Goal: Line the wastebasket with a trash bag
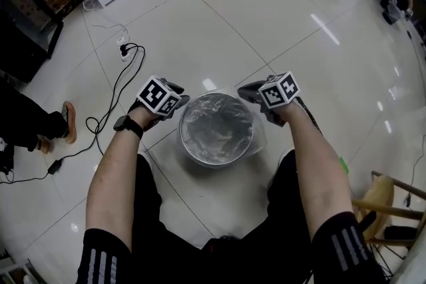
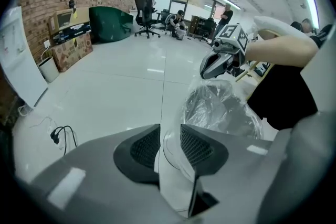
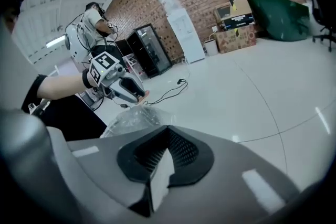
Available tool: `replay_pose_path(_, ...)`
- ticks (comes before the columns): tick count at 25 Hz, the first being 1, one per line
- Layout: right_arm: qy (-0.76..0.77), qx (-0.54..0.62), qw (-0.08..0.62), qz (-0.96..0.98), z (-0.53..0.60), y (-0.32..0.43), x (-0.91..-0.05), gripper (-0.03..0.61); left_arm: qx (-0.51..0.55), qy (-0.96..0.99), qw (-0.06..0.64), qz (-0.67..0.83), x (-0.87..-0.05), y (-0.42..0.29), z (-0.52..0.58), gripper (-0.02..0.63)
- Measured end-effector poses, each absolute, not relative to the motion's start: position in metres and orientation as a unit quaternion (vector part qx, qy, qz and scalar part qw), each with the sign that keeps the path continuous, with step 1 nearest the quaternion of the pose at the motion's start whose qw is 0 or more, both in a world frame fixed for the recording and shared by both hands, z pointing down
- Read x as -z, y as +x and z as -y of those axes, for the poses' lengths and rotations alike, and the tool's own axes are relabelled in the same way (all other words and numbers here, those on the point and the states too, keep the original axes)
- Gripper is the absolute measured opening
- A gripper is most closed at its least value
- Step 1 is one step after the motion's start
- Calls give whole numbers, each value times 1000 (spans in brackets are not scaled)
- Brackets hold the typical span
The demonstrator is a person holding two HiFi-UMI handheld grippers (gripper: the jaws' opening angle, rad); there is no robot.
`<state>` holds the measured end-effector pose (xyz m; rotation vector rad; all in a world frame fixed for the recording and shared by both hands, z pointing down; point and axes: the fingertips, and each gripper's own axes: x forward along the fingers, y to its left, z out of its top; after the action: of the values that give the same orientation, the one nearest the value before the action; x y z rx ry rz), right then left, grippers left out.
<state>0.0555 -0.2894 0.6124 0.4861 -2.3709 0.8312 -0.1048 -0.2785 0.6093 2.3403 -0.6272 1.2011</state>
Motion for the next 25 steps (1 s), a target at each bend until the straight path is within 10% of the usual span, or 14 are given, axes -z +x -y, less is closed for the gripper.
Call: replay_pose_path(25,279,-279,470,790,302,129,-704,6,-562,823,75,41,-604,-11,195,186)
